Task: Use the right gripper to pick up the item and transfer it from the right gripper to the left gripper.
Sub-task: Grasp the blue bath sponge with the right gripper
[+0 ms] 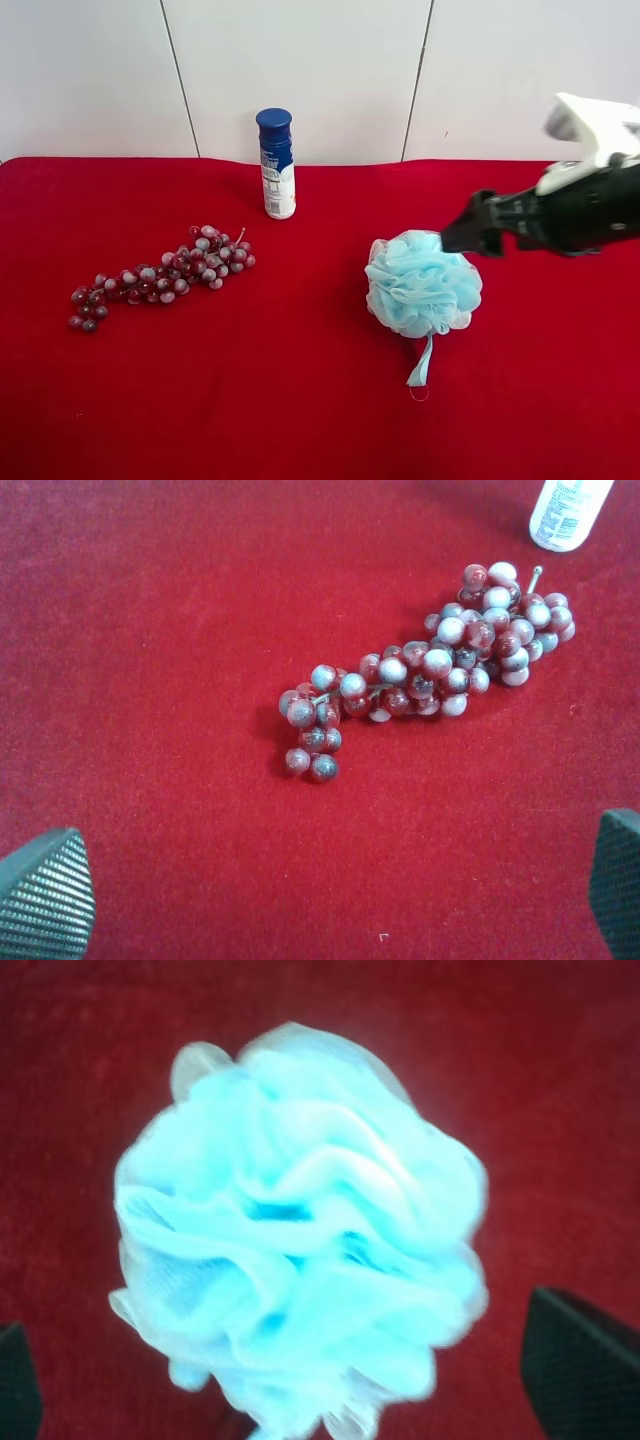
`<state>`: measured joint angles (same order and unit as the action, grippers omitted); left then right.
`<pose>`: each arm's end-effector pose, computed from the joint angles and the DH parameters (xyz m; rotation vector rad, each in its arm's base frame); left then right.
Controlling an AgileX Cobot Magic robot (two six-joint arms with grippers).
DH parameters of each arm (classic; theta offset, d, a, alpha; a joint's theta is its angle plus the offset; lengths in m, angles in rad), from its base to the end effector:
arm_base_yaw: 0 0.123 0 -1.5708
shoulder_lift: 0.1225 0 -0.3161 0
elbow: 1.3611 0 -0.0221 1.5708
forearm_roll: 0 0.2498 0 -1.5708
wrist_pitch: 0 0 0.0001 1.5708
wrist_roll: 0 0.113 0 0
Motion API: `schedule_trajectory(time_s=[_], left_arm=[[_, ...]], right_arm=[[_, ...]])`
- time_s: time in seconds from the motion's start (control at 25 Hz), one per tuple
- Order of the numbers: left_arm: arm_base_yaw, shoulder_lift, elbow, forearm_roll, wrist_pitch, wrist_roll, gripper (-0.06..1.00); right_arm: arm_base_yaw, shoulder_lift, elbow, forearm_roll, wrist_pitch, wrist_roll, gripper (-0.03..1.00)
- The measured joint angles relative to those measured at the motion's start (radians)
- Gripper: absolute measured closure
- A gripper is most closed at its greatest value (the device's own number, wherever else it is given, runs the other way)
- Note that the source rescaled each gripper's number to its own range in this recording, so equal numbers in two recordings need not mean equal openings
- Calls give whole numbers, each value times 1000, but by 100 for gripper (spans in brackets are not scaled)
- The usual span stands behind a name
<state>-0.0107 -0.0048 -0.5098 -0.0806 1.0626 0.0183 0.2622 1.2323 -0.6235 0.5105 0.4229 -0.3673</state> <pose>-0.0196 -0.0077 0.2697 0.0339 2.0299 -0.0914 0.2152 0.0813 0.2400 -0.2832 2.4692 0.4064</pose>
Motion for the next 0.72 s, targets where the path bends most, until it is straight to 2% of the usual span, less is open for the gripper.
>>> schedule_trajectory(time_s=[0.24,0.72], left_arm=[[0,0,0,0,0,0,-6],[0,0,0,0,0,0,-6]], right_arm=[[86,128,-54,11,-44,-6,-2],[93,313,-79,13,-79,-7,-3]])
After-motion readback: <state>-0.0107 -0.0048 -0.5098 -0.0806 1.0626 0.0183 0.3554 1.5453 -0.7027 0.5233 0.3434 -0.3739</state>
